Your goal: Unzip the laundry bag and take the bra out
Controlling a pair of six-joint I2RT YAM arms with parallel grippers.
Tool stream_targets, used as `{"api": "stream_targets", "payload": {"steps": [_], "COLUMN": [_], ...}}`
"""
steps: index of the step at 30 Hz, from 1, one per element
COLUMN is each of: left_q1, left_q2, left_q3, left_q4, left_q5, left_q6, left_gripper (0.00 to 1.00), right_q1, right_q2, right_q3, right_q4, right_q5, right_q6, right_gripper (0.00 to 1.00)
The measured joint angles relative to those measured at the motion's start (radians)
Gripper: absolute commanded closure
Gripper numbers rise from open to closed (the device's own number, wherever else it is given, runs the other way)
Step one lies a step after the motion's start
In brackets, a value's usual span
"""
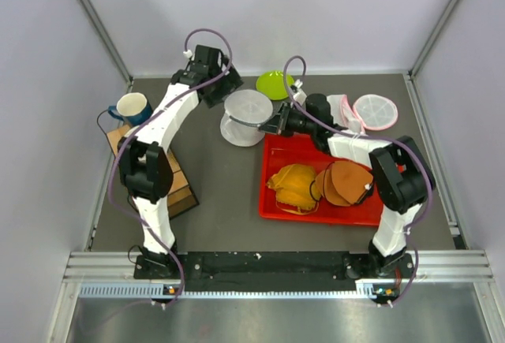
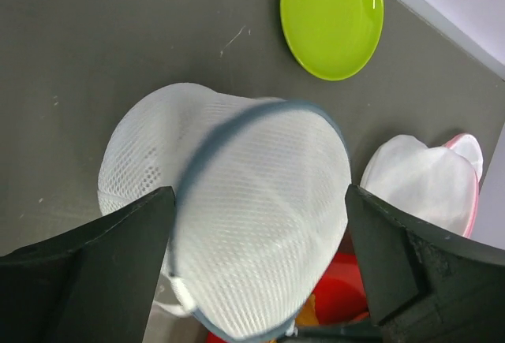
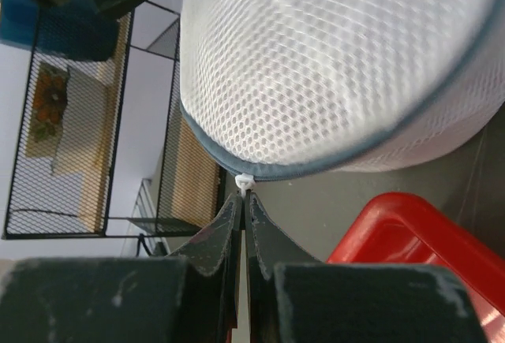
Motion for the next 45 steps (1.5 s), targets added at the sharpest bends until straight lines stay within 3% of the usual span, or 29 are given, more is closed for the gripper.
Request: {"api": "stream_targets", "payload": {"steps": [7, 14, 18, 22, 35, 45], "left_q1": [-0.025, -0.093, -0.116, -0.121, -0.135, -0.145], "left_q2": [-0.235, -0.439, -0.444, -0.441, -0.393, -0.348], "left_q3": [-0.134, -0.345, -0.445, -0.475, -0.494, -0.503], "left_q4": [-0.016, 0.018, 0.016, 0.012, 0.04, 0.081], "left_q5": [-0.043, -0.048, -0.053, -0.056, -0.058, -0.043], "left_q6": [0.017, -0.057, -0.093, -0.132, -0.242, -0.306], "left_gripper": [0.07, 0.08, 0.09, 0.16, 0.15, 0.09], "right_q1": [0.002, 0.002, 0.002, 0.002, 0.002, 0.002], "right_q2": [0.044, 0.061, 0.064, 0.069, 0.074, 0.067], "right_q3": [0.021, 0.026, 0.026, 0.036, 0.057, 0.057], "right_q4": [0.088, 0.1, 0.103, 0.098, 0.05, 0.046], "right_q5": [0.026, 0.031, 0.031, 0.03, 0.035, 0.051], "right_q6": [0.103, 0.129, 0.131, 0.128, 0.086, 0.075], "right_gripper": [1.0, 1.0, 1.0, 1.0, 1.0, 1.0]}}
